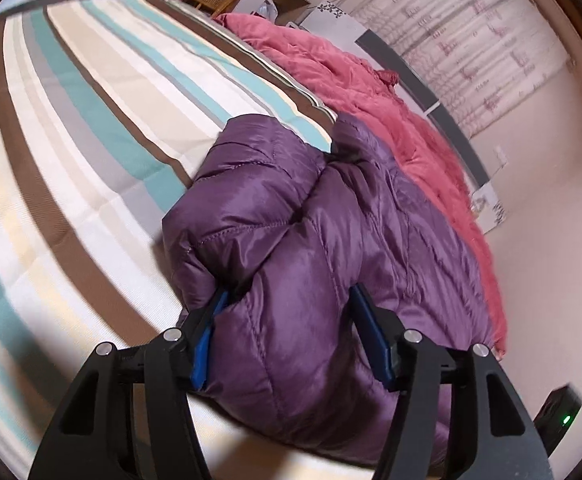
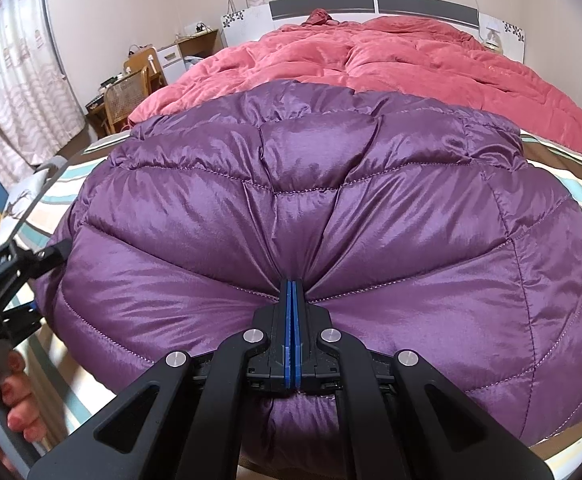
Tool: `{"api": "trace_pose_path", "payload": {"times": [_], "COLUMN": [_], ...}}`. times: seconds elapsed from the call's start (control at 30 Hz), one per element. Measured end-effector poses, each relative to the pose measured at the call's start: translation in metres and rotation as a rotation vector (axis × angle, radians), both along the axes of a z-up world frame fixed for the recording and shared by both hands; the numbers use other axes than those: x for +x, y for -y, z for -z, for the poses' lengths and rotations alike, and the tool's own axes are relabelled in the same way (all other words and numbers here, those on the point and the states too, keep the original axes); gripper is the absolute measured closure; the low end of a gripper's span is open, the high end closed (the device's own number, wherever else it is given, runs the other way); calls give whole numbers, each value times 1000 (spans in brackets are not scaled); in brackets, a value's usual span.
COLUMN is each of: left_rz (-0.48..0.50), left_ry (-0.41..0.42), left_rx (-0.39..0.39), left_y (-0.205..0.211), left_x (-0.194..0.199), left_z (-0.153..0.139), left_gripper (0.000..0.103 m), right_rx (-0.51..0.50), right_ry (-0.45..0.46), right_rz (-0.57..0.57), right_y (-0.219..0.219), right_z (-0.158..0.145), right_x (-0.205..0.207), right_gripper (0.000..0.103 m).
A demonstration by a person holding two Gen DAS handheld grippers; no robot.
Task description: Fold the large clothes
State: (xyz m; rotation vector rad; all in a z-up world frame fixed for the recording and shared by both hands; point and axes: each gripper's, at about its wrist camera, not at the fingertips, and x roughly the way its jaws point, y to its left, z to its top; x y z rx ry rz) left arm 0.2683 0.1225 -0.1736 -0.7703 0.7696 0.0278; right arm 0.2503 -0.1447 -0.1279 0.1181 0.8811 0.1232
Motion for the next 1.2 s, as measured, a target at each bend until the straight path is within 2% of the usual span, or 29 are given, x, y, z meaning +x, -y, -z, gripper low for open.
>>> {"api": "trace_pose_path", "payload": {"times": [0.07,0.17,0.2,0.27,0.37,0.4,0.47,0.53,0.57,0.63,0.67,0.73,0.83,0.97,1.0,1.03,1.07,1.13,1.17,1.2], "left_rz": [-13,-28,-38,-75,-47,-35,-18,-16,-14,-63,-103,-137,-57,-86,-95,-117,-178,-302,-317,-287], "left_ry": [20,6,-9,-42,-68,-76,-97,-84,-91,-104,-98,-72,-75,-71,-89,-106,-105,-97,-92,-71], "left_rx": [-68,-115,-116,-100,-98,-96,-142,-171,-189,-285,-292,-238,-202,-235,-243,-255,-261,-171,-152,-181], "left_y": [-7,-12,-14,-14,-4,-1,3,4,4,0,0,5,20,17,12,6,-3,-15,-19,-19], "left_x": [5,6,2,-10,-23,-24,-24,-18,-14,-16,-24,-36,-29,-8,-4,-4,-12,-35,-44,-49], "left_z": [6,8,7,4,0,0,2,5,8,9,5,-2,3,11,14,15,13,3,0,1], "left_gripper": [44,49,53,53,54,53,52,36,36,36,36,34,34,30,34,45,45,45,45,45], "right_rx": [6,15,15,28,54,67,72,59,53,51,50,58,58,54,62,68,70,64,64,65], "right_ry": [-2,-6,-8,-18,-25,-29,-33,-30,-29,-31,-32,-33,-33,-30,-33,-36,-37,-35,-34,-32], "right_rz": [1,3,1,-6,-6,-2,3,-2,-3,-4,-6,-10,-3,-9,-8,-8,-9,-16,-15,-11], "right_y": [0,1,0,2,5,7,8,5,4,4,4,6,5,5,6,7,8,8,8,8], "right_z": [0,0,-1,-2,-1,-1,0,0,0,0,0,0,0,0,0,0,0,0,0,0], "right_x": [1,2,3,3,4,6,7,7,7,7,7,8,8,7,7,8,8,7,8,7], "right_gripper": [103,103,103,103,103,103,103,103,103,103,103,103,103,103,103,103,103,103,103,103]}}
